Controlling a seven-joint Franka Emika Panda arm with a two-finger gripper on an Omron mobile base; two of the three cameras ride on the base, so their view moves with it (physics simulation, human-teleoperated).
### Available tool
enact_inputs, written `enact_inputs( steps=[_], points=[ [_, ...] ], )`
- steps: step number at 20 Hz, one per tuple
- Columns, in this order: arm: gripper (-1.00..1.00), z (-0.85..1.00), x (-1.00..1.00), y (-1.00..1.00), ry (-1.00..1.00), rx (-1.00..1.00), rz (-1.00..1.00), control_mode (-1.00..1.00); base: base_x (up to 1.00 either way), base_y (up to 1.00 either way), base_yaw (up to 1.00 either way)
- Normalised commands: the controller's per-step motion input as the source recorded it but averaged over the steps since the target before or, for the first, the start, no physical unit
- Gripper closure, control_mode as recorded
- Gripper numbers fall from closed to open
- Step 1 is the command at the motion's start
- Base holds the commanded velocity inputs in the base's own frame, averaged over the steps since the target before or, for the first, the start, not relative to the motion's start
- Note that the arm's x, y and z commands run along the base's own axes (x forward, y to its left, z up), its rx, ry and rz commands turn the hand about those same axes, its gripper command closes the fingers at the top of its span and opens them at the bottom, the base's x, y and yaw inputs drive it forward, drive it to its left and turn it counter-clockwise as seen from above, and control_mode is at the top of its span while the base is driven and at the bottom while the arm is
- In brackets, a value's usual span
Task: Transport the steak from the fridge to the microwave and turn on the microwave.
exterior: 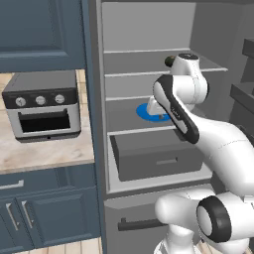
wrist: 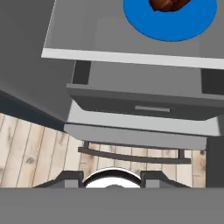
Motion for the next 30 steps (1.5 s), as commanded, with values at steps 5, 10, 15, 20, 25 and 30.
enact_inputs(
  steps=[5,10,15,20,25,30],
  points=[
    [-1.0,-0.23,-0.07,0.0,0.0,-0.01,0.0,-1.0,0.0,0.0,0.0],
    [-1.0,-0.2,-0.1,0.0,-0.03,0.0,-0.08,-1.0,0.0,0.0,0.0],
    [-1.0,-0.2,-0.17,-0.04,-0.14,0.0,-0.13,-1.0,0.0,0.0,0.0],
    [-1.0,-0.1,-0.11,-0.01,-0.14,0.0,-0.09,-1.0,0.0,0.0,0.0],
    [-1.0,0.0,0.02,-0.08,-0.02,0.0,-0.05,-1.0,0.0,0.0,0.0],
    [-1.0,0.0,0.16,-0.28,0.0,0.0,-0.06,-1.0,0.0,0.0,0.0]
  ],
)
